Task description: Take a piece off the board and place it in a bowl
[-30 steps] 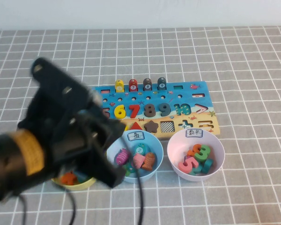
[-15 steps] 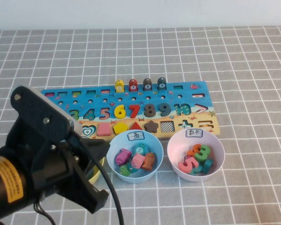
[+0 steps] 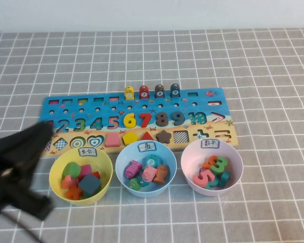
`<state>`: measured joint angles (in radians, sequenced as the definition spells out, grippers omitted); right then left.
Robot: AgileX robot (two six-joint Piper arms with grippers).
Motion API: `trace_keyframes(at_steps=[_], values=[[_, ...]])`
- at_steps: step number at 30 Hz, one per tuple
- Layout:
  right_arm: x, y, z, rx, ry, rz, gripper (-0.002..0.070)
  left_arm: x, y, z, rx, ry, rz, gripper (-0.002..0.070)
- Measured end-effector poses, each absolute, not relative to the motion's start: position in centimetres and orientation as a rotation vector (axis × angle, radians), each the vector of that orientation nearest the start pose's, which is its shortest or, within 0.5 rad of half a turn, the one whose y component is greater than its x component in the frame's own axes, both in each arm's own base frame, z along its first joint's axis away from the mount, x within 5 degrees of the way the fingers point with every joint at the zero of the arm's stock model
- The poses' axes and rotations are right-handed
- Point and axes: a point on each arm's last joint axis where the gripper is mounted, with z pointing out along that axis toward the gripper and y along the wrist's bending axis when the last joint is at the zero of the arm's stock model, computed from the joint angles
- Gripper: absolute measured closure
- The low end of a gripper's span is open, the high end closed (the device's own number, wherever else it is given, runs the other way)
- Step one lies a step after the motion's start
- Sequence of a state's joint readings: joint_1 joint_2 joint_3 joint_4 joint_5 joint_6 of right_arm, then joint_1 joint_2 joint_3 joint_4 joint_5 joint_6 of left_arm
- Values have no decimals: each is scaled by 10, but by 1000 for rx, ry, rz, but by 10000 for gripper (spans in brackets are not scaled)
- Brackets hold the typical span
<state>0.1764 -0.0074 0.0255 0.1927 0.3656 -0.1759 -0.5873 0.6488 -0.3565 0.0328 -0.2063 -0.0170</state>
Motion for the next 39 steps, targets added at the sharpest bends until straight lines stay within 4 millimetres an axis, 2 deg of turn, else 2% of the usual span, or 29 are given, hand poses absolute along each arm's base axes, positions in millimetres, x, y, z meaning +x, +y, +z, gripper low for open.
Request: trace_keyframes(at_steps=[6,12,20,33,39], values=[[51,15,173,-208,1853,189,695,85,-30,270,252,1380,-265,678],[51,15,173,-208,1853,189,695,62,-7,247,78,1276,-104,678],[51,15,173,-208,1853,189,695,54,-3,225,22,1288,-65,678],[51,15,173,-208,1853,189,695,55,-5,180,70,1775,-53,678],[51,15,173,-208,1853,189,695,53,-4,172,81,1865,-45,678]])
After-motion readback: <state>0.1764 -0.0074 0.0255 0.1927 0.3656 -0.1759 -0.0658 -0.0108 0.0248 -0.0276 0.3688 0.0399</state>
